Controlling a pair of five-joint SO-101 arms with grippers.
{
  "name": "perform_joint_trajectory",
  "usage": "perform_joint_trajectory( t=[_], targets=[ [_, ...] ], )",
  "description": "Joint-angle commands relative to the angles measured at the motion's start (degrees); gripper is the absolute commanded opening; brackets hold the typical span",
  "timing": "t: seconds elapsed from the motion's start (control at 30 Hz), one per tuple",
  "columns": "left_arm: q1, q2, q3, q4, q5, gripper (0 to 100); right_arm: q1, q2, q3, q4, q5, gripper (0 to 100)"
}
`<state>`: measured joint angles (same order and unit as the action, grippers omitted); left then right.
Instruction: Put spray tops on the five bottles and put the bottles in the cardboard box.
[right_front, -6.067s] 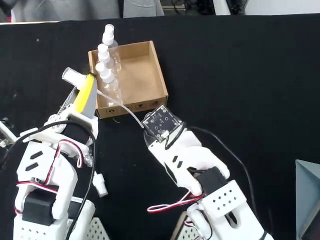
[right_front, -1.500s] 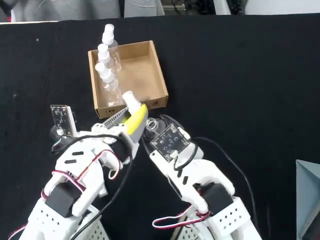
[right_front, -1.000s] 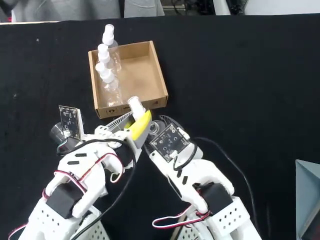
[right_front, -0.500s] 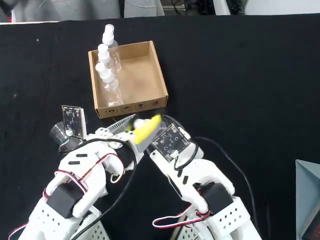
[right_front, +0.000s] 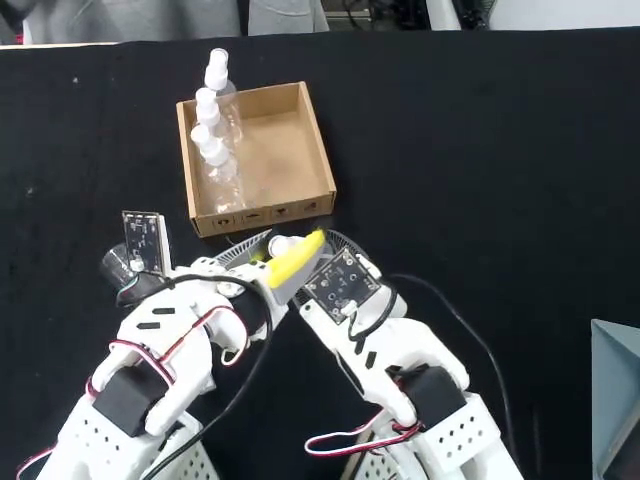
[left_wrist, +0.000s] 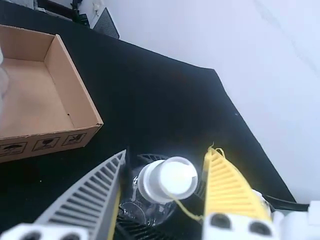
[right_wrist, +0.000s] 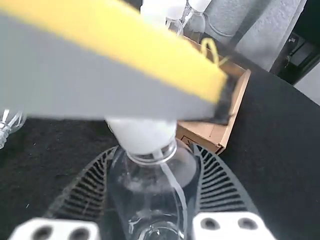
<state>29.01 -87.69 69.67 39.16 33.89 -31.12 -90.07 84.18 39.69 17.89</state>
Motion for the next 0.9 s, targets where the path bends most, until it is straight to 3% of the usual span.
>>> perform_joint_trajectory(
  t=[0.0,0.2,0.43,0.57,0.87],
  targets=[
    [0.1,-0.8,-3.3,0.5,1.1,22,1.9,-1.9,-0.8,0.2,-0.5,9.9],
    [-1.3,-3.7,-3.1,0.3,4.0,22,1.9,-1.9,-0.8,0.2,-0.6,9.9],
    [-7.3,-16.8,-0.6,0.2,5.1,22,1.9,-1.9,-0.8,0.2,-0.7,9.9],
    [-7.7,-16.3,0.0,0.2,4.8,22,1.9,-1.9,-0.8,0.2,-0.7,9.9],
    [-7.3,-15.9,2.2,0.2,-0.7,22,5.7,-2.0,-1.8,0.0,-5.2,9.9]
  ],
)
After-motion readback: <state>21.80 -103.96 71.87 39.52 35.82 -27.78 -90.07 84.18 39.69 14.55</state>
